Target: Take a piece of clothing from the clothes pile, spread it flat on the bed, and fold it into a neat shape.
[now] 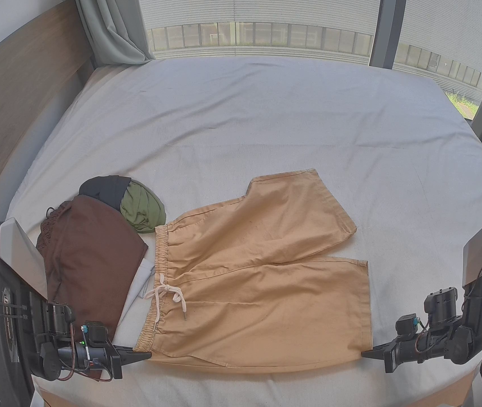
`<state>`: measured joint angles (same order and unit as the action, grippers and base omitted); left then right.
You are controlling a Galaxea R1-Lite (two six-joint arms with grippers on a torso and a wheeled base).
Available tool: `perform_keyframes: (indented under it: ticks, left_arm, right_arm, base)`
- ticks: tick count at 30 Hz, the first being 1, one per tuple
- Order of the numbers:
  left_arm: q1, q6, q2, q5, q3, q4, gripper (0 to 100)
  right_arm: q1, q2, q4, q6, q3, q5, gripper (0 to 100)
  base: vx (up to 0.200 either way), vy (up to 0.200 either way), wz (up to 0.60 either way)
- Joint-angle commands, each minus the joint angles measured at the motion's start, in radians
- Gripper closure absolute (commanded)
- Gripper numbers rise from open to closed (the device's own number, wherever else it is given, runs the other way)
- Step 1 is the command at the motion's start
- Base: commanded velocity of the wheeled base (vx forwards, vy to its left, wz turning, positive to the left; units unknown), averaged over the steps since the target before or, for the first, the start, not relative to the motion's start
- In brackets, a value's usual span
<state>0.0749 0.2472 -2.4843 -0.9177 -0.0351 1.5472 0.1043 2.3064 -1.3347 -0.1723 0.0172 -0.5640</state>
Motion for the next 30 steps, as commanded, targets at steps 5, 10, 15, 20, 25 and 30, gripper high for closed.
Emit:
perform_keyframes:
  ticks: [5, 10, 15, 20, 25, 30]
  left_arm:
    - [-0.014, -0.036, 0.007, -0.001, -0.058, 0.002, 100]
    - [-0.035, -0.135, 0.047, -0.003, -0.131, 0.002, 100]
    - [-0.064, -0.246, 0.127, -0.007, -0.143, 0.002, 100]
    - [-0.090, -0.350, 0.211, -0.009, -0.157, 0.002, 100]
    - [-0.106, -0.411, 0.257, -0.007, -0.174, 0.002, 100]
    - [-0.106, -0.421, 0.266, -0.007, -0.203, 0.002, 100]
  right_arm:
    - [0.003, -0.002, -0.080, 0.025, -0.016, -0.023, 100]
    - [0.035, -0.002, -0.207, 0.122, -0.013, -0.030, 100]
    - [0.055, -0.073, -0.205, 0.191, 0.015, -0.045, 100]
    - [0.061, -0.134, -0.205, 0.252, 0.050, -0.045, 100]
    - [0.063, -0.183, -0.205, 0.301, 0.079, -0.045, 100]
    - [0.061, -0.225, -0.205, 0.343, 0.107, -0.045, 100]
  base:
    - [0.000, 0.000, 0.00]
    - [0.000, 0.000, 0.00]
    - [0.000, 0.000, 0.00]
    - [0.000, 0.000, 0.00]
    - [0.000, 0.000, 0.00]
    - [0.000, 0.000, 0.00]
